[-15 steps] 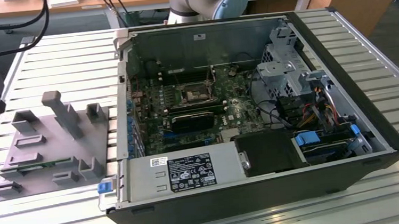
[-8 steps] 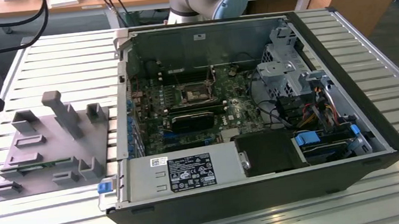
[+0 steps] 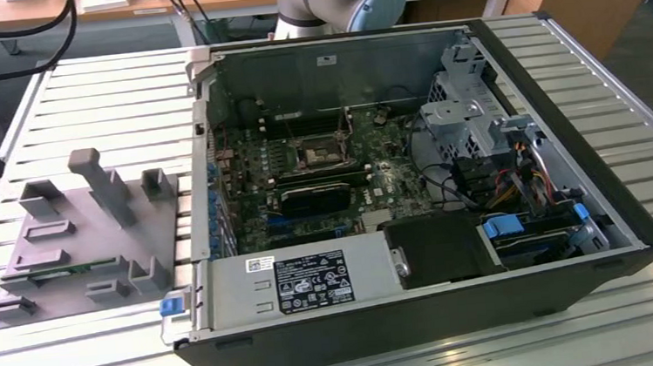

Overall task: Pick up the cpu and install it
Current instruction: 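Pick up the cpu and move it towards the insertion slot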

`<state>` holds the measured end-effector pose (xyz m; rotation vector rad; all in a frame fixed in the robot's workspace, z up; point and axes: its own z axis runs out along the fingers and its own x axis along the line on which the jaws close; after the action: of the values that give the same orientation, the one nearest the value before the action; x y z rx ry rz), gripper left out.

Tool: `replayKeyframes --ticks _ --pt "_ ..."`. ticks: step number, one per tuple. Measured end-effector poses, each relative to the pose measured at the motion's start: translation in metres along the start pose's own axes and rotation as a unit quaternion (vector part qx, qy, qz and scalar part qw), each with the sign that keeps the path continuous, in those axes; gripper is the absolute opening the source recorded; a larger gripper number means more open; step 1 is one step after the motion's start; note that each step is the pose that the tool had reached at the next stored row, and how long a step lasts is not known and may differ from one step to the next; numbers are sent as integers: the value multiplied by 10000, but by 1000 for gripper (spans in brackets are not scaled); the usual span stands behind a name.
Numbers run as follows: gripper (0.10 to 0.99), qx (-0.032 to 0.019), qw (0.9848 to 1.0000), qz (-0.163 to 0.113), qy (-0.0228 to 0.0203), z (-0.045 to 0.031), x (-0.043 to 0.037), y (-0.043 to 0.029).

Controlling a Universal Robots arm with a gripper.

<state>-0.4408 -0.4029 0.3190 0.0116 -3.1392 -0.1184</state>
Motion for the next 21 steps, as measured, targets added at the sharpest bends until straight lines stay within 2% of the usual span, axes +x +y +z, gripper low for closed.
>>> replayKeyframes --ticks 21 --pt "533 -1 10000 0 -1 -154 0 26"
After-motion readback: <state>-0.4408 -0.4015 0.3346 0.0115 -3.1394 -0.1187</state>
